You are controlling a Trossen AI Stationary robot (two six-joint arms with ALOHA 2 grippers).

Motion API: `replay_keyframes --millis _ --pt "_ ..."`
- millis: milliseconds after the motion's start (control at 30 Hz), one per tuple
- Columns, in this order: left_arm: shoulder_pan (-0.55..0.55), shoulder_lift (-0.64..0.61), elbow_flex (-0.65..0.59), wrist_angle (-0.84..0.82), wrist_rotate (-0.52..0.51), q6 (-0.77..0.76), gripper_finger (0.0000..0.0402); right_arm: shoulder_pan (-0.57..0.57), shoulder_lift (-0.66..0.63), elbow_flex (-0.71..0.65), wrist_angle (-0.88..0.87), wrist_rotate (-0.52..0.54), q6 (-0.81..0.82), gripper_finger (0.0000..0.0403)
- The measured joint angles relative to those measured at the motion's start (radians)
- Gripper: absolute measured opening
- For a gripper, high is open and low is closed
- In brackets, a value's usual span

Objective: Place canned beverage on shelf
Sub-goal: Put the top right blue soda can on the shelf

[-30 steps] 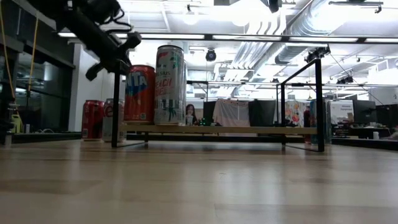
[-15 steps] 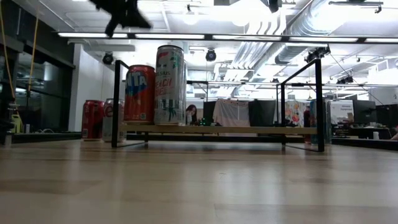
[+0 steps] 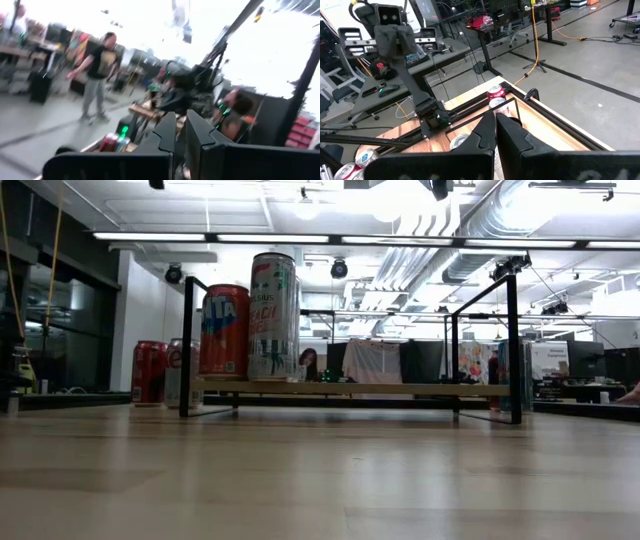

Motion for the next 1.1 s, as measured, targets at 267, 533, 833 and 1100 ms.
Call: replay_keyframes --millis 267,533,833,1100 --pt "-0.016 -0.001 -0.034 0.026 -0.029 0.047 0.0 0.0 0.0 0.0 0.0 0.0 -0.024 0.0" --pt "-0.016 -0.001 -0.034 0.024 -0.047 0.077 0.0026 0.0 0.0 0.0 0.0 -0.005 -0.019 0.0" --pt "-0.016 -0.001 -0.033 0.016 -0.079 0.121 0.0086 0.0 0.0 0.0 0.0 -0.008 -0.016 0.0" --pt "-0.016 0.0 -0.033 0.005 -0.099 0.164 0.0173 0.0 0.0 0.0 0.0 -0.008 -0.067 0.0018"
